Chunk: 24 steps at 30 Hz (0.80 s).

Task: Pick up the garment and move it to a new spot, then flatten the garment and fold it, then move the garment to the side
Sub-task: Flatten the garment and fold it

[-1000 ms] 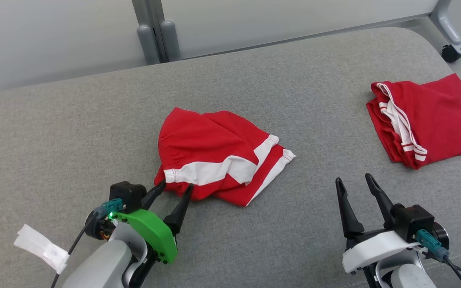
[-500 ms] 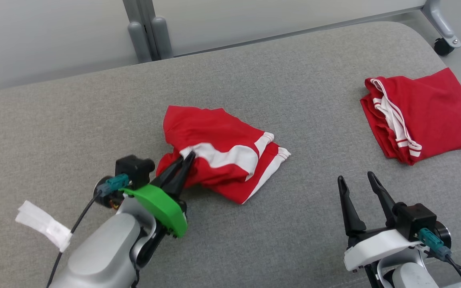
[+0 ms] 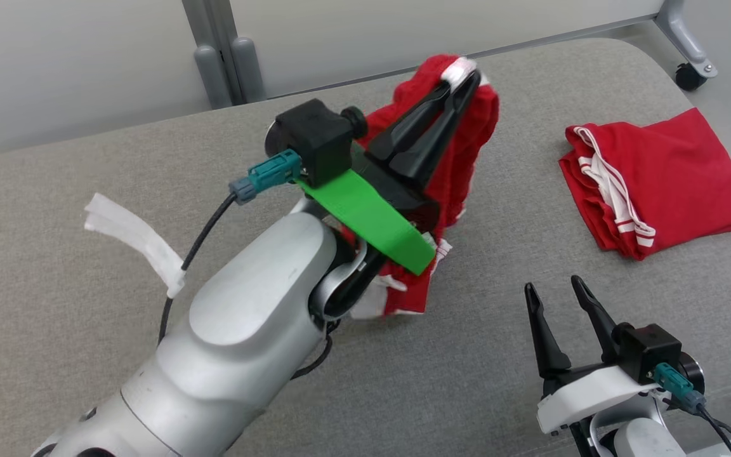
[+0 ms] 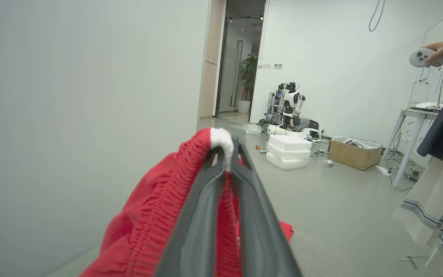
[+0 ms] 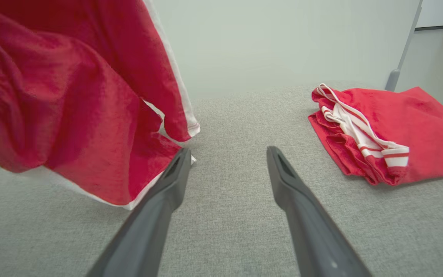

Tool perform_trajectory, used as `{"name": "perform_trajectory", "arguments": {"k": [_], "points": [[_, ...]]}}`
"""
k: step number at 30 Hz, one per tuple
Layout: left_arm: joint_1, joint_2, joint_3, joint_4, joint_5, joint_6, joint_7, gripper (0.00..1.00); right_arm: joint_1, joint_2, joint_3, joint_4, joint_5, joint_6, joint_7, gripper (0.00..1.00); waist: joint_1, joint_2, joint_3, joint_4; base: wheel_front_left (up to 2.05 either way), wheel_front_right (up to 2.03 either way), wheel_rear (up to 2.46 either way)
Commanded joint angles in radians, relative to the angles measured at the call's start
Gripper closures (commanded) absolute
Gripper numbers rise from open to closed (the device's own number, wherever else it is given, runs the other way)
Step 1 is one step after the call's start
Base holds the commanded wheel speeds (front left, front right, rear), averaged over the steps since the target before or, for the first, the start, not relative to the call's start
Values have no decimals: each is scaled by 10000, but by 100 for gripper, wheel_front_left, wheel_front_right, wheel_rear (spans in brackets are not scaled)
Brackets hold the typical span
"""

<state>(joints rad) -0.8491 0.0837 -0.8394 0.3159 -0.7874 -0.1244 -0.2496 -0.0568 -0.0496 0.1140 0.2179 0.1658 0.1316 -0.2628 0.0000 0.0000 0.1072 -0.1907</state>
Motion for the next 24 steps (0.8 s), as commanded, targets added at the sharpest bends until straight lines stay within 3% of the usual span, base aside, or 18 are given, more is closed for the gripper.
{"name": "perform_trajectory", "arguments": {"k": [1,6,15,21,24], "points": [[-299,-58,-9,-264,-86,-66,-77,100,-58,-20,-19,-19,46,-20,-24,0,0,0,30,-98,0,0,0],[-240,102,-331,-747,-281,-68,-137,100,-3,-19,-94,-87,85,-20,-24,0,0,0,175,-97,0,0,0],[2449,2069,-1092,-483,-1145,-59,-71,100,-8,-17,-226,-196,-10,-19,-24,0,0,0,519,609,0,0,0],[4240,3391,-796,-736,-1528,508,-101,100,61,-20,-332,-201,-147,-20,-24,0,0,0,537,1256,0,0,0],[4575,3685,-607,-578,-1402,776,-134,100,52,-19,-332,-169,-210,-19,-24,0,0,0,468,1535,0,0,0]]}}
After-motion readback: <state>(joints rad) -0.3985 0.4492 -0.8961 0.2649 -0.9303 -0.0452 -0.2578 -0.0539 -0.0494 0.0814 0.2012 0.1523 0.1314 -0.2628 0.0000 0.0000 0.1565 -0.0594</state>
